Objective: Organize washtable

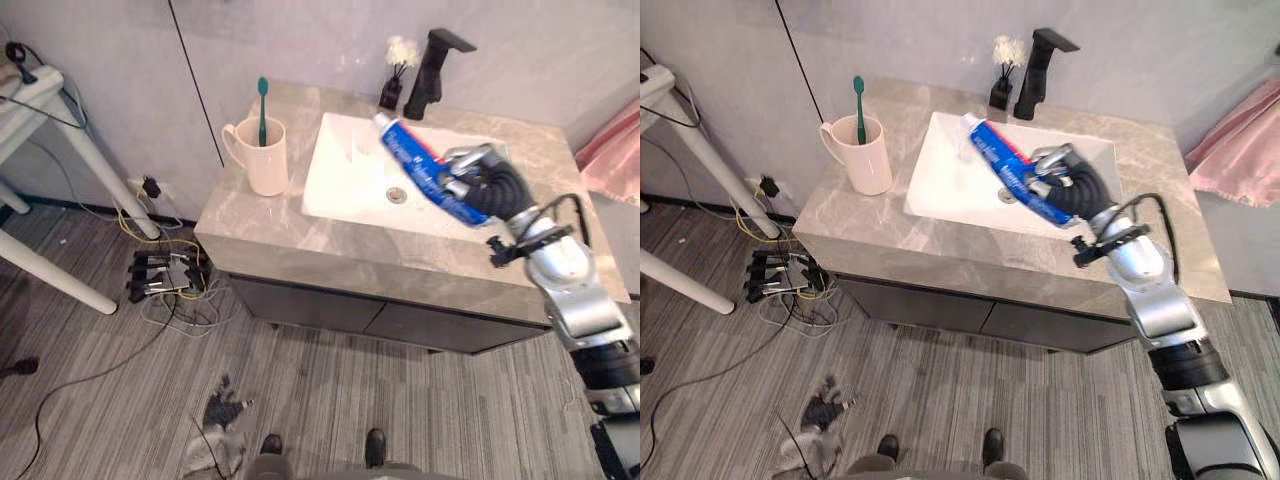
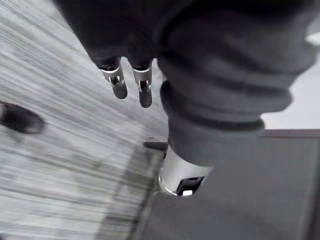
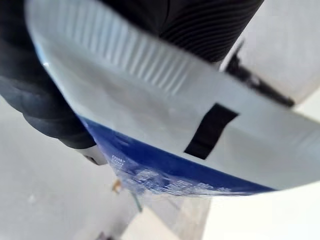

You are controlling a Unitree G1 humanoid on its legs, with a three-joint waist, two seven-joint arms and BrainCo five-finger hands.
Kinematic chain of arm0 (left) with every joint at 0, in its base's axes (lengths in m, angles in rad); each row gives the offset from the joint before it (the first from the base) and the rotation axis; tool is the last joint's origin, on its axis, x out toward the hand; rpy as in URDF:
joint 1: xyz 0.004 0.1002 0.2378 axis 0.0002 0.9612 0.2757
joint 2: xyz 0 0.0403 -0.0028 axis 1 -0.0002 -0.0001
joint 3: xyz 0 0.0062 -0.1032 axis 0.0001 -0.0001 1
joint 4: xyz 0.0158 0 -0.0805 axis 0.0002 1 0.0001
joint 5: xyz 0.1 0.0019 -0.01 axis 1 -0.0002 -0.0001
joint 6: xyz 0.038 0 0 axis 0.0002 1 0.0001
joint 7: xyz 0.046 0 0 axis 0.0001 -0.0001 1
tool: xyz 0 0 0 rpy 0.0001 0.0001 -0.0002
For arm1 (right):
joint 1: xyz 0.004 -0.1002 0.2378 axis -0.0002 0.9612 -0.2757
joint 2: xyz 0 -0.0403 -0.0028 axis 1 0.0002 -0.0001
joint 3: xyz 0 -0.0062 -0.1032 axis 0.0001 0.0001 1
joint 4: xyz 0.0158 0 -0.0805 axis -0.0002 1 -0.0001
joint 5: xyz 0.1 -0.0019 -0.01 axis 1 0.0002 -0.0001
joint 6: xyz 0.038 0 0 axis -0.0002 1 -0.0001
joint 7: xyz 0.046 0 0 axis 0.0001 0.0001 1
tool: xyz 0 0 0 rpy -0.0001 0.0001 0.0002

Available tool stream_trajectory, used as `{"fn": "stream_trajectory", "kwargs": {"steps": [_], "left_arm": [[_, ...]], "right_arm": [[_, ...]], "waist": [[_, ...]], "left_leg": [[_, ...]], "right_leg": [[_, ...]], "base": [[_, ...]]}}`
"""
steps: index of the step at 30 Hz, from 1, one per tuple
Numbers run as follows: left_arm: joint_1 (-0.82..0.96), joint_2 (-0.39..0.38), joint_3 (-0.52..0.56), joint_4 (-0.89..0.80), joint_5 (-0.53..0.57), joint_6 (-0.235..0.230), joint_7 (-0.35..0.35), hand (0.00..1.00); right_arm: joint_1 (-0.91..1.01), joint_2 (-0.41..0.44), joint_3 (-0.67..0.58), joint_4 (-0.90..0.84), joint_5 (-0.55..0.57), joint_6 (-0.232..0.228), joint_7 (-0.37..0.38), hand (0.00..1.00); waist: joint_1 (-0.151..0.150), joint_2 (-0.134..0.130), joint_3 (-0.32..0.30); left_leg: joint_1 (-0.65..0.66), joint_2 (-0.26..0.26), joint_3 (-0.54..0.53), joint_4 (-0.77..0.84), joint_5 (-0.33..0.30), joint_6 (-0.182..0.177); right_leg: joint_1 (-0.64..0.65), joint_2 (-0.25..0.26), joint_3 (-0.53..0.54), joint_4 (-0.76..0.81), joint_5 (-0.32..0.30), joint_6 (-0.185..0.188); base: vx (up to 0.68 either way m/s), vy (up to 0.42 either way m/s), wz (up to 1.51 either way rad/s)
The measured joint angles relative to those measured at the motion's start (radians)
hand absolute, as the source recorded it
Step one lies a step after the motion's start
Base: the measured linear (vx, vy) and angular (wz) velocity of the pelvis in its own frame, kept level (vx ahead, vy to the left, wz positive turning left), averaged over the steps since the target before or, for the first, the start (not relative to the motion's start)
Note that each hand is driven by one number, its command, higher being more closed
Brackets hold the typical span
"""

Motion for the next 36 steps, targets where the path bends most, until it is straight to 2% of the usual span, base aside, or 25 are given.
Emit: {"fn": "stream_trajectory", "kwargs": {"steps": [4, 7, 9, 12, 14, 15, 17, 18, 20, 24, 27, 32, 36], "left_arm": [[-0.025, 0.076, 0.007, -0.229, -0.071, -0.020, -0.006, 0.00], [-0.041, 0.123, -0.008, -0.343, -0.105, -0.029, -0.013, 0.00], [-0.043, 0.157, -0.047, -0.409, -0.144, -0.036, -0.035, 0.00], [-0.075, 0.231, -0.181, -0.462, -0.208, -0.035, -0.089, 0.00], [-0.136, 0.309, -0.324, -0.470, -0.300, -0.013, -0.127, 0.00], [-0.153, 0.331, -0.364, -0.475, -0.313, -0.009, -0.136, 0.00], [-0.229, 0.417, -0.526, -0.525, -0.434, 0.009, -0.167, 0.00], [-0.256, 0.438, -0.570, -0.536, -0.461, 0.011, -0.171, 0.00], [-0.376, 0.494, -0.728, -0.550, -0.592, 0.032, -0.190, 0.00], [-0.474, 0.496, -0.821, -0.550, -0.731, 0.051, -0.179, 0.00], [-0.514, 0.478, -0.845, -0.549, -0.789, 0.054, -0.157, 0.00], [-0.590, 0.429, -0.881, -0.533, -0.820, 0.073, -0.134, 0.00], [-0.637, 0.363, -0.882, -0.506, -0.820, 0.074, -0.132, 0.00]], "right_arm": [[0.040, 0.009, -0.101, 0.007, 0.000, -0.006, -0.035, 1.00], [0.040, 0.010, -0.114, 0.023, 0.006, -0.005, -0.063, 1.00], [0.040, 0.010, -0.114, 0.041, 0.027, -0.005, -0.066, 1.00], [0.040, 0.011, -0.113, 0.065, 0.046, 0.010, -0.065, 1.00], [0.038, 0.013, -0.090, 0.065, 0.078, 0.017, -0.065, 1.00], [0.038, 0.013, -0.079, 0.065, 0.079, 0.017, -0.065, 1.00], [0.036, 0.013, -0.028, 0.064, 0.098, 0.018, -0.065, 1.00], [0.032, 0.013, -0.015, 0.064, 0.098, 0.018, -0.065, 1.00], [0.004, 0.014, 0.046, 0.060, 0.111, 0.021, -0.066, 1.00], [-0.020, 0.036, 0.079, 0.011, 0.144, 0.023, -0.080, 1.00], [-0.041, 0.074, 0.079, -0.028, 0.158, 0.023, -0.115, 1.00], [-0.047, 0.127, 0.080, -0.110, 0.174, 0.020, -0.135, 1.00], [-0.053, 0.130, 0.081, -0.145, 0.173, 0.016, -0.135, 1.00]], "waist": [[-0.005, 0.024, -0.028], [-0.021, 0.047, -0.045], [-0.023, 0.051, -0.049], [-0.022, 0.052, -0.053], [-0.024, 0.050, -0.059], [-0.024, 0.049, -0.061], [-0.026, 0.045, -0.065], [-0.026, 0.044, -0.066], [-0.027, 0.043, -0.067], [-0.030, 0.043, -0.067], [-0.040, 0.044, -0.070], [-0.055, 0.044, -0.080], [-0.057, 0.045, -0.082]], "left_leg": [[-0.003, 0.000, -0.005, -0.008, 0.014, -0.004], [-0.001, 0.001, -0.011, -0.026, 0.030, -0.004], [0.005, 0.002, -0.013, -0.031, 0.037, -0.006], [0.012, 0.003, -0.013, -0.033, 0.043, -0.006], [0.012, 0.003, -0.013, -0.034, 0.047, -0.006], [0.011, 0.003, -0.013, -0.035, 0.049, -0.006], [0.013, 0.004, -0.012, -0.041, 0.054, -0.007], [0.016, 0.004, -0.012, -0.048, 0.060, -0.008], [0.030, 0.006, -0.010, -0.076, 0.079, -0.009], [0.044, 0.011, -0.003, -0.102, 0.096, -0.013], [0.048, 0.012, -0.002, -0.104, 0.097, -0.013], [0.048, 0.012, 0.002, -0.104, 0.097, -0.013], [0.053, 0.013, 0.006, -0.103, 0.097, -0.013]], "right_leg": [[0.000, 0.000, -0.005, 0.001, 0.000, 0.000], [0.000, -0.001, -0.014, 0.005, 0.000, 0.000], [0.000, 0.000, -0.019, 0.009, 0.000, 0.000], [0.002, 0.000, -0.018, 0.017, 0.000, 0.000], [0.002, 0.000, -0.018, 0.022, 0.000, -0.001], [0.003, 0.000, -0.018, 0.022, 0.000, -0.001], [0.005, 0.000, -0.018, 0.023, 0.001, -0.002], [0.005, 0.000, -0.018, 0.023, 0.002, -0.003], [0.006, -0.001, -0.018, 0.023, 0.007, -0.007], [0.007, 0.003, -0.017, 0.022, 0.010, -0.010], [0.014, 0.004, -0.018, 0.014, 0.014, -0.011], [0.018, 0.004, -0.017, 0.004, 0.020, -0.010], [0.020, 0.007, -0.012, -0.012, 0.032, -0.014]], "base": [[-0.05, -0.012, 0.07], [-0.04, -0.013, 0.10], [-0.03, -0.014, 0.06], [-0.02, -0.002, 0.01], [-0.06, -0.005, 0.02], [-0.09, -0.009, 0.01], [-0.07, -0.007, 0.01], [-0.05, -0.010, 0.03], [-0.05, -0.014, 0.00], [-0.03, -0.014, -0.01], [-0.03, -0.014, 0.00], [0.00, -0.002, -0.01], [0.00, -0.009, -0.05]]}}
